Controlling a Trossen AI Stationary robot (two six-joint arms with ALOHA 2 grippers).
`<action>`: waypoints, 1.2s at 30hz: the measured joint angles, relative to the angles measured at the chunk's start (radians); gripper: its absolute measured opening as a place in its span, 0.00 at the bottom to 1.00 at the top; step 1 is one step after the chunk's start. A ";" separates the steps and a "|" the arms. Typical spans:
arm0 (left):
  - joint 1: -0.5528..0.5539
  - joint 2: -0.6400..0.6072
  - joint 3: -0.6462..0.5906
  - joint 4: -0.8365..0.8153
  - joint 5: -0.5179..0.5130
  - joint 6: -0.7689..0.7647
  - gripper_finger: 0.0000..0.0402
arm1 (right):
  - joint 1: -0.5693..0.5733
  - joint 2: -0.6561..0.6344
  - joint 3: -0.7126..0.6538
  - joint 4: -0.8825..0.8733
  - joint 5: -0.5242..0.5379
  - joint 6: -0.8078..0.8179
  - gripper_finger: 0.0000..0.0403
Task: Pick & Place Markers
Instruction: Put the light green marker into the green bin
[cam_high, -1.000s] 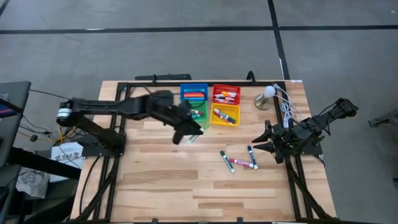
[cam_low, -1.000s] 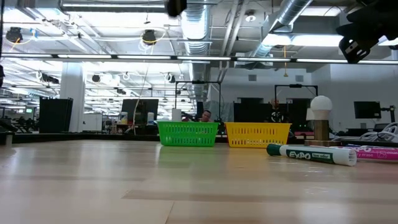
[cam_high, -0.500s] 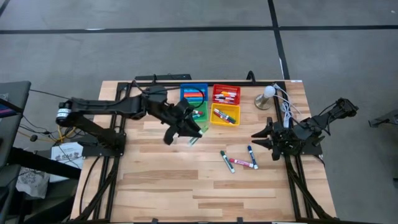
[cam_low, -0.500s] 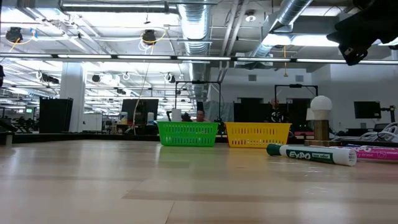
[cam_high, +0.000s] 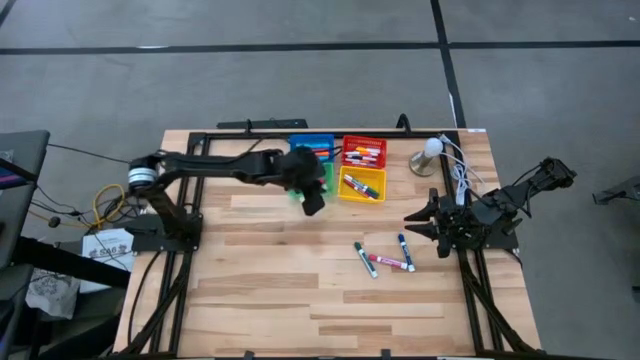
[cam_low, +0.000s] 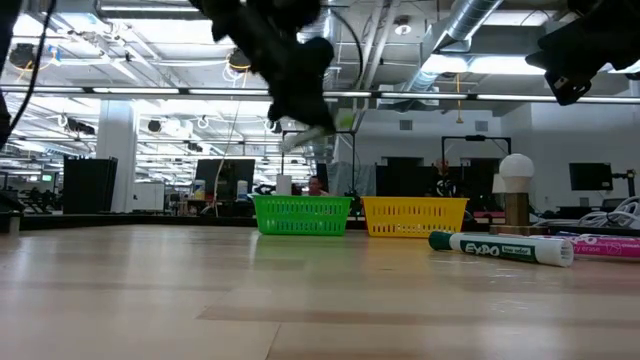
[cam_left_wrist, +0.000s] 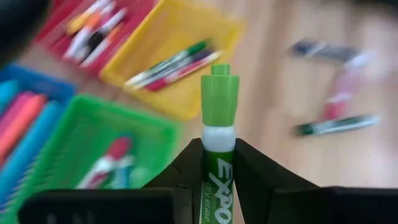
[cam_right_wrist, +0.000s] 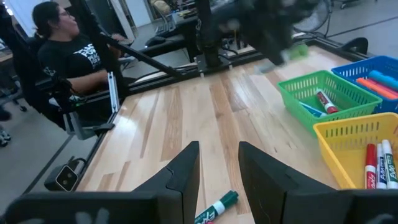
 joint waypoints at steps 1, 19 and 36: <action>0.014 0.021 0.000 -0.008 -0.016 0.028 0.17 | 0.000 0.000 0.000 0.000 0.000 0.000 0.25; 0.218 0.128 0.024 0.030 -0.025 0.362 0.17 | 0.000 0.000 0.000 0.001 -0.001 0.001 0.25; 0.192 0.129 -0.112 0.112 0.008 0.362 0.17 | 0.000 0.000 0.000 0.001 -0.001 0.009 0.25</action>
